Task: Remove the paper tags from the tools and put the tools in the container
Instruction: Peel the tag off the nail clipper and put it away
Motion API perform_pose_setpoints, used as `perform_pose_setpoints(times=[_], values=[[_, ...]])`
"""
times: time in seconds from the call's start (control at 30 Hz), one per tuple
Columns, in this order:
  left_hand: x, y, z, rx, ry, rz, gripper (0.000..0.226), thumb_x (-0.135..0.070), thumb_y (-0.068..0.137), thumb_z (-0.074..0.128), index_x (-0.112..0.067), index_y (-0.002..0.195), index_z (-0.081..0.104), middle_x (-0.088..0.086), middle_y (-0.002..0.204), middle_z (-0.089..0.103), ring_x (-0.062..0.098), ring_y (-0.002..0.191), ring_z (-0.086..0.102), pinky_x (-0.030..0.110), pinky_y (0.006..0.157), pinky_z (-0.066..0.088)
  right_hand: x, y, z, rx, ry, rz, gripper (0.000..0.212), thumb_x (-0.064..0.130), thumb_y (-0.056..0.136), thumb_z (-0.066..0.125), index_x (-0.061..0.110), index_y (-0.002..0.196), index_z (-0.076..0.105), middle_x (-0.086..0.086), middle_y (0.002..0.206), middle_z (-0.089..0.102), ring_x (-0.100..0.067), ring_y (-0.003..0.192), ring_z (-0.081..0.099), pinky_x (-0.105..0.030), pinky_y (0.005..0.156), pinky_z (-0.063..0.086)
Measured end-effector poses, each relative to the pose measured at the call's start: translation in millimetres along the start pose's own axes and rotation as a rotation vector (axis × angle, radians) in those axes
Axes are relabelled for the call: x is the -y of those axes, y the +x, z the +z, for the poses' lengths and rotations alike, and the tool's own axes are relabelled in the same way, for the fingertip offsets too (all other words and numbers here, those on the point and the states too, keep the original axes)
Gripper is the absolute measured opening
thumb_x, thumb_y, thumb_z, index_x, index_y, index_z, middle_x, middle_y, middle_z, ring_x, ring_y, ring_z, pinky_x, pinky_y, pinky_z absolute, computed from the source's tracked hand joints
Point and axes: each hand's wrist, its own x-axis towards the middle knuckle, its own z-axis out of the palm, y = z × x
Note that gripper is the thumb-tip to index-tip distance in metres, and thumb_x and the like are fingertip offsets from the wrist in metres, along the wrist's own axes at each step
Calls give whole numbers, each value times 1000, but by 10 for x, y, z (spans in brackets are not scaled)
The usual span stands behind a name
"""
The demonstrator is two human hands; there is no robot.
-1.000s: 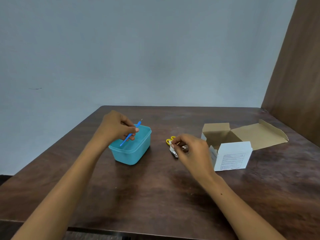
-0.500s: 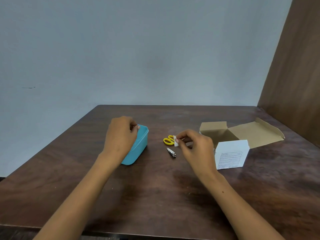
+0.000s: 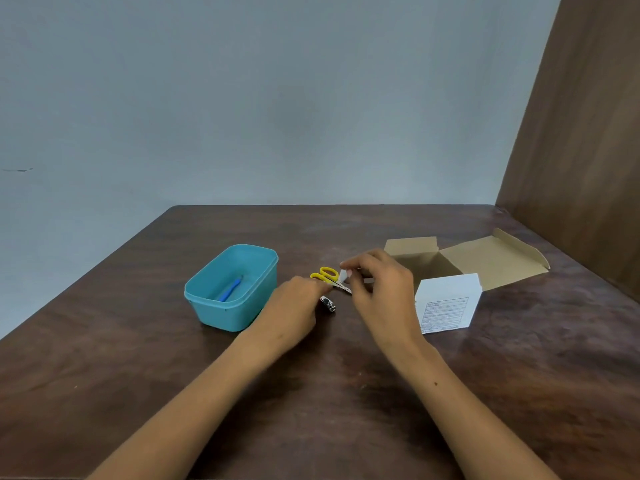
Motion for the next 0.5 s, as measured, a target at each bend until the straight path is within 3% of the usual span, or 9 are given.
perform_pose_setpoints(times=[0.1, 0.33, 0.5], values=[[-20, -23, 45, 60, 39, 45, 53, 2, 81, 47, -26, 124, 58, 2, 118, 65, 25, 106, 58, 39, 78, 50, 17, 6, -8, 2, -11, 3, 21, -5, 78, 64, 14, 82, 72, -2, 86, 66, -12, 71, 61, -27, 62, 52], [-15, -60, 1, 73, 78, 45, 33, -8, 91, 50, -23, 118, 63, 3, 116, 57, 23, 101, 57, 38, 80, 48, 26, 0, -12, 58, -47, 43, 26, -4, 84, 57, 16, 87, 73, -2, 91, 62, -15, 75, 59, -31, 63, 51], [-41, -128, 55, 9, -42, 55, 26, -10, 92, 49, -14, 113, 64, 5, 107, 54, 24, 94, 56, 39, 78, 46, 41, -5, -19, 65, -20, 86, 24, -1, 84, 58, 17, 87, 74, -1, 91, 61, -12, 76, 59, -28, 64, 50]])
